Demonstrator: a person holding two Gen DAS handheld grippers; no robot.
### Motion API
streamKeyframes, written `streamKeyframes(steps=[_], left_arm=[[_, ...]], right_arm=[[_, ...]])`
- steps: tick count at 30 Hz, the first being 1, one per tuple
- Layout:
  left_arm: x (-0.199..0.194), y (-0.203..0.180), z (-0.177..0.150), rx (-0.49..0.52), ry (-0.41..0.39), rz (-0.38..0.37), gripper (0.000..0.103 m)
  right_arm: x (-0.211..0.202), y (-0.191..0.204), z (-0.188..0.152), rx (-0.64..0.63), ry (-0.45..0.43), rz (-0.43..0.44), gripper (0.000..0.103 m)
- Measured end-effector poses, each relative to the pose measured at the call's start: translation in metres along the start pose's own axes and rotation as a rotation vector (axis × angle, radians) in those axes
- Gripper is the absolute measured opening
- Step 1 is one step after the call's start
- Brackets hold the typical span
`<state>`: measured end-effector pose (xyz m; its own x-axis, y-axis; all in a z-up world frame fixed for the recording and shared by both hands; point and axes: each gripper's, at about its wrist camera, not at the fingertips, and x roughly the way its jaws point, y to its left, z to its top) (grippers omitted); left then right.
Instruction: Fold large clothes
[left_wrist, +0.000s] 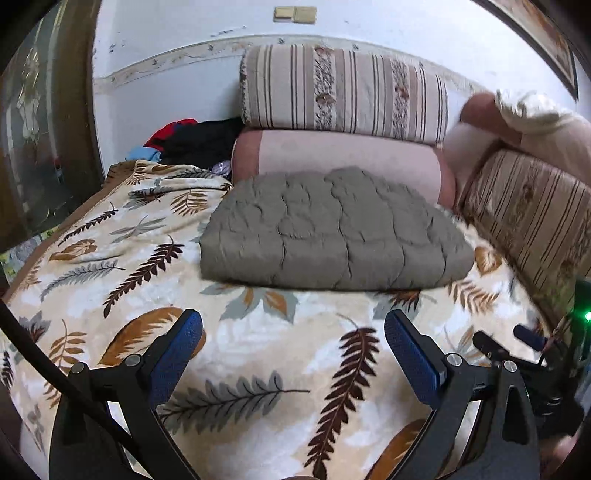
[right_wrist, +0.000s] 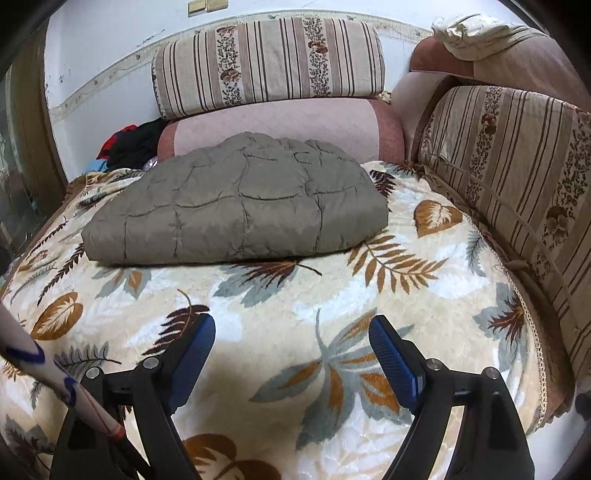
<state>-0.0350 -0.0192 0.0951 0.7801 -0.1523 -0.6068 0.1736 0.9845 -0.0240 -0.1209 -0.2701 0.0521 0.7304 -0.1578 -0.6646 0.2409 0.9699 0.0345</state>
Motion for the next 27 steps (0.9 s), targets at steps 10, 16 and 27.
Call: streamKeyframes(steps=[10, 16, 27], left_arm=[[0.006, -0.012, -0.01, 0.032, 0.043, 0.009, 0.099], [0.007, -0.011, -0.012, 0.025, 0.051, 0.013, 0.099], [0.009, -0.008, -0.014, 0.007, 0.054, 0.043, 0.099]], right_arm=[[0.01, -0.003, -0.007, 0.007, 0.034, -0.026, 0.089], [0.013, 0.002, -0.011, -0.014, 0.047, -0.041, 0.089], [0.012, 0.004, -0.012, -0.025, 0.049, -0.062, 0.09]])
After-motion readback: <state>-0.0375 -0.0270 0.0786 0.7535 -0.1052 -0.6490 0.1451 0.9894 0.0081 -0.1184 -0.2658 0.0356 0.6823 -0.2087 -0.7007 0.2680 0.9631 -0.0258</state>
